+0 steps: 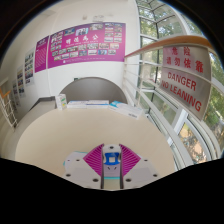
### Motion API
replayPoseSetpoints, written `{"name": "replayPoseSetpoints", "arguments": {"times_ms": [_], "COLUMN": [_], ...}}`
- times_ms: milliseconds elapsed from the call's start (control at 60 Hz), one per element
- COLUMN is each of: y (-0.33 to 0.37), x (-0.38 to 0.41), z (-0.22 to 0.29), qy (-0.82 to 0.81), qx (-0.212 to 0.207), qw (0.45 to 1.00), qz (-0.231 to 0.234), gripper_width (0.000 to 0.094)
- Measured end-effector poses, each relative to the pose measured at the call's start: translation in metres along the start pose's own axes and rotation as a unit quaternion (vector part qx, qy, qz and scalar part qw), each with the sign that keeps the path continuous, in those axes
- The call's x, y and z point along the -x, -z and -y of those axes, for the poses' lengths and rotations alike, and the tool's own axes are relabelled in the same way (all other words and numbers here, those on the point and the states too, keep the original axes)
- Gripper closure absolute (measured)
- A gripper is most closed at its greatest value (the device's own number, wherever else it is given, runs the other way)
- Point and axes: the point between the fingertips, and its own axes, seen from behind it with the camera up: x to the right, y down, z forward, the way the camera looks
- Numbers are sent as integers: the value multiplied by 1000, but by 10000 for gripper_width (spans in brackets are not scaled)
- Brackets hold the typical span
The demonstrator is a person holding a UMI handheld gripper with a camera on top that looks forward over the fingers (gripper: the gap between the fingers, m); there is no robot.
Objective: Unplug charger
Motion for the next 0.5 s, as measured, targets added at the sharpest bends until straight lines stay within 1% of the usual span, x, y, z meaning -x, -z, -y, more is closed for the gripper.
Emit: {"name": "replayPoseSetpoints", "arguments": {"times_ms": [67,167,200,217,283,367,433,500], "y": [0,0,5,9,31,71,93,112], "x": [1,1,-1,-3,-4,1,-17,-40], "z": [0,0,15,28,99,190,232,245], "qy": [-11,-28,-39,-41,-24,-16,-18,-24], "qx": [2,9,-11,-28,-98,-171,-204,-213], "qw": [1000,1000,999,999,995,985,979,976], "qz": [-1,-8,-14,-17,-23,-10,-16,-28], "gripper_width": [789,823,828,827,827,827,826,826]}}
